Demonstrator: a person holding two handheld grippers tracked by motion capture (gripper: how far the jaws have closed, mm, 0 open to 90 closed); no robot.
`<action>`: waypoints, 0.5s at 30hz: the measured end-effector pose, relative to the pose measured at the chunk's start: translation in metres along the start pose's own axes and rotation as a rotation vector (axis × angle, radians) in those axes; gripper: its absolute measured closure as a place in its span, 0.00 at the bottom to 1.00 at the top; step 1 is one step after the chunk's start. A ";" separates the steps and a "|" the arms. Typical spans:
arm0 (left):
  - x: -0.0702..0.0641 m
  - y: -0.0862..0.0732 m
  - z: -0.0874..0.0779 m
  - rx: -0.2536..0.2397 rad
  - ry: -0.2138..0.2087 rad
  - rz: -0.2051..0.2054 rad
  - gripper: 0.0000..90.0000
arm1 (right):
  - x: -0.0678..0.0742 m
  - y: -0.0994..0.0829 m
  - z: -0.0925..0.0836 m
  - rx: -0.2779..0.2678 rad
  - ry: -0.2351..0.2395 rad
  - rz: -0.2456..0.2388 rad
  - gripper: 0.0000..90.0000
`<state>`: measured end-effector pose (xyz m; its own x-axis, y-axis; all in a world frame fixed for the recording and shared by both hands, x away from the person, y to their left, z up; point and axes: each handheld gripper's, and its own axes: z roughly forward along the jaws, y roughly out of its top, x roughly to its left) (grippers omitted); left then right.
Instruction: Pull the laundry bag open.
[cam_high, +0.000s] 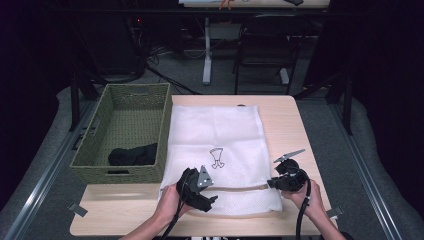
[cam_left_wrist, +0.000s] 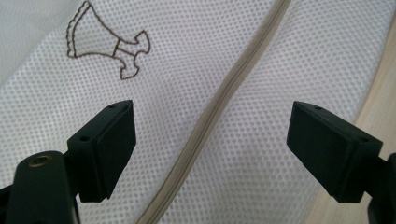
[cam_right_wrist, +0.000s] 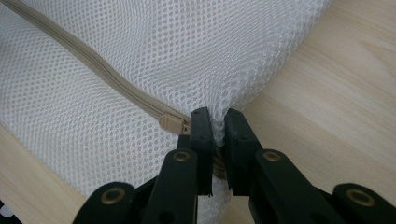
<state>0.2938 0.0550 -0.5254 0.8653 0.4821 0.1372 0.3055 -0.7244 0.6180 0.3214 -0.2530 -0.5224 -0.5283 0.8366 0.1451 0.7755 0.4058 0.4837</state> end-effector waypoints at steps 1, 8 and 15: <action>-0.001 0.002 0.001 -0.001 -0.003 0.005 0.18 | -0.001 0.000 -0.001 0.000 -0.002 -0.002 0.93; -0.009 0.018 0.010 -0.033 -0.019 0.042 0.18 | -0.001 0.001 -0.002 -0.012 0.008 0.000 0.93; -0.017 0.036 0.023 -0.057 -0.029 0.073 0.21 | -0.002 0.001 -0.003 -0.019 0.018 -0.008 0.93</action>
<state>0.2991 0.0094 -0.5236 0.8959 0.4139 0.1615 0.2188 -0.7274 0.6504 0.3218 -0.2554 -0.5196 -0.5407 0.8265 0.1566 0.7646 0.4053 0.5011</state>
